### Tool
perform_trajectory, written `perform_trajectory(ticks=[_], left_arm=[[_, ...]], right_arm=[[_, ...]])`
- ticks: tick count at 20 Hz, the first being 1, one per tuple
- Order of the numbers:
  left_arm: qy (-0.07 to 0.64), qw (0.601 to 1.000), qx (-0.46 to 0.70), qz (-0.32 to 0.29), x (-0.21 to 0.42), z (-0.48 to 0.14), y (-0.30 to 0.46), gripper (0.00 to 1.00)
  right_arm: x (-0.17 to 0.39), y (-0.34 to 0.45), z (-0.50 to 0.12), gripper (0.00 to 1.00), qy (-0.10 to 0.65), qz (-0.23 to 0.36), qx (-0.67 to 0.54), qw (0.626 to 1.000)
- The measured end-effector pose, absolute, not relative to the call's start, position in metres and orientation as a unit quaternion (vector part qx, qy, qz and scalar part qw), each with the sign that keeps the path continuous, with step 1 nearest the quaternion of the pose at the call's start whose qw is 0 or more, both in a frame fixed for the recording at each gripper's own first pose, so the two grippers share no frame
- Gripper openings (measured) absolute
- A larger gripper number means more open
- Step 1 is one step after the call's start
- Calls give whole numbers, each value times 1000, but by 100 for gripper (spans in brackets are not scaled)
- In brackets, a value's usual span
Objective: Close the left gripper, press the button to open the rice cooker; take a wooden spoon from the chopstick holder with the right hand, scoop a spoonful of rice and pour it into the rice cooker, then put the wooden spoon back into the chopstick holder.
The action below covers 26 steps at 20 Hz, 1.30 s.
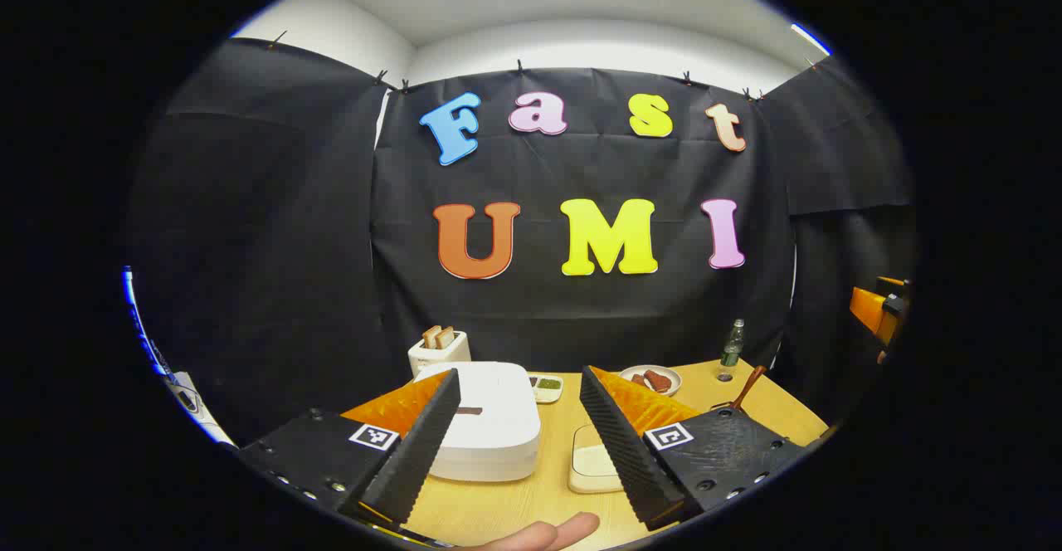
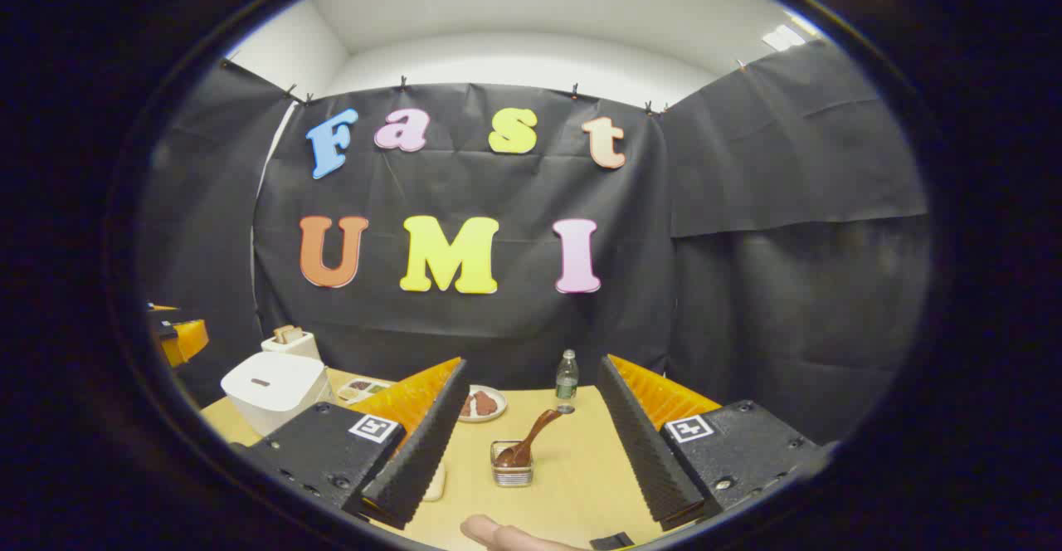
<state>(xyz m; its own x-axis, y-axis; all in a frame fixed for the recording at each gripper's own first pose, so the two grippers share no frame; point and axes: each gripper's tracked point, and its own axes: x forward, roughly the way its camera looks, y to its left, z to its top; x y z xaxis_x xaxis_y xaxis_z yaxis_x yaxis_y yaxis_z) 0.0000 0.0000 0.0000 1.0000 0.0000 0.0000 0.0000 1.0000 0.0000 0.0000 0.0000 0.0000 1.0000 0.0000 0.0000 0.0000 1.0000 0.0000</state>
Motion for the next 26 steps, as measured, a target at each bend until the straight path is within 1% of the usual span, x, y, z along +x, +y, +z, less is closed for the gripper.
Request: perform_trajectory(ticks=[6, 9, 12, 14, 17, 20, 23, 24, 25, 26], left_arm=[[4, 1000, 13, -2, -2, -3, 2, 93], [11, 1000, 13, -17, -4, -8, -10, 93], [5, 999, 27, -24, -7, -4, -13, 94], [6, 999, 26, -22, -6, -5, -12, 95], [-13, 1000, 16, -6, -3, 5, -1, 95], [-34, 999, 9, 19, 1, 11, 16, 95], [-38, 999, 2, -4, 5, 11, 11, 94], [-38, 999, 1, -2, 11, 9, 18, 65], [-28, 1000, -4, 7, 15, 4, 26, 62], [-17, 1000, -9, 15, 16, 0, 33, 62]], right_arm=[[6, -26, -9, 100, 6, -17, 4, 1000], [5, -33, -13, 100, 9, -16, 6, 1000], [4, -33, -13, 100, 1, 1, 16, 1000], [6, -40, -18, 100, 0, 1, 24, 1000], [7, -42, -20, 100, -5, 6, 30, 1000], [6, -38, -17, 100, -19, 26, 35, 999], [6, -40, -17, 100, -34, 30, 34, 998], [7, -41, -19, 100, -34, 29, 31, 999], [7, -41, -23, 100, -32, 28, 29, 999], [8, -41, -24, 100, -31, 30, 29, 999]])
